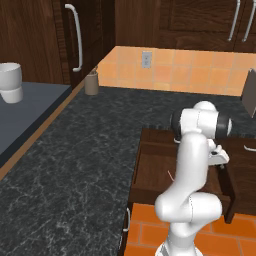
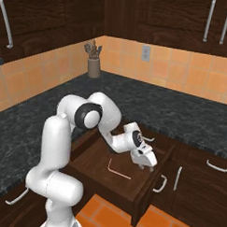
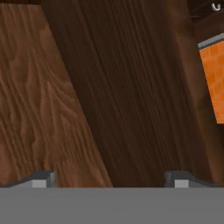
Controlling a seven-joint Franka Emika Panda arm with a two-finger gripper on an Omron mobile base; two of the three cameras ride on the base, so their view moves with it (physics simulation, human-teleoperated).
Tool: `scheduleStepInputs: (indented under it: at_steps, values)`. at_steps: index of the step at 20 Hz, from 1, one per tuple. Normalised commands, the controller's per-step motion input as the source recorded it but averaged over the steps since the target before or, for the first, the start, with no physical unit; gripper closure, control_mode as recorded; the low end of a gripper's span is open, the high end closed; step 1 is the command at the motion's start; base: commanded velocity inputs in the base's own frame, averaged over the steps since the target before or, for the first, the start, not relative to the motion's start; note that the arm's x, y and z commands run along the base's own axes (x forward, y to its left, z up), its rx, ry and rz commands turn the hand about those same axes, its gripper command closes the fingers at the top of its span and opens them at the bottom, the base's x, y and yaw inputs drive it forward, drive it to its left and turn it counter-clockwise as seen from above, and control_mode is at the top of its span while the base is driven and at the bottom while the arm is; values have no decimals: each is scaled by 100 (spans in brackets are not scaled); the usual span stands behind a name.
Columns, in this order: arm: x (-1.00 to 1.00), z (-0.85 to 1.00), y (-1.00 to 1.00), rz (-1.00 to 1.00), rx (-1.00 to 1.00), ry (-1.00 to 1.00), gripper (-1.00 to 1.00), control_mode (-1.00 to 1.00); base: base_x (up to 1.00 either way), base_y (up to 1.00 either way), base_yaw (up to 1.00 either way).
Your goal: Take a straw from the drawer in front and place it inside the glass cup on the dining counter.
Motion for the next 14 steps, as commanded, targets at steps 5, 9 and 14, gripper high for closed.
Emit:
scheduleStepInputs:
  at_steps: [5, 9, 14]
  values:
    - [-26, 60, 67, 0, 0, -1, -100, -100, 0, 0, 0]
    - [-13, 44, 95, 0, 1, 3, -100, -100, 0, 0, 0]
    - [-5, 8, 64, 3, 14, 15, -100, -100, 0, 0, 0]
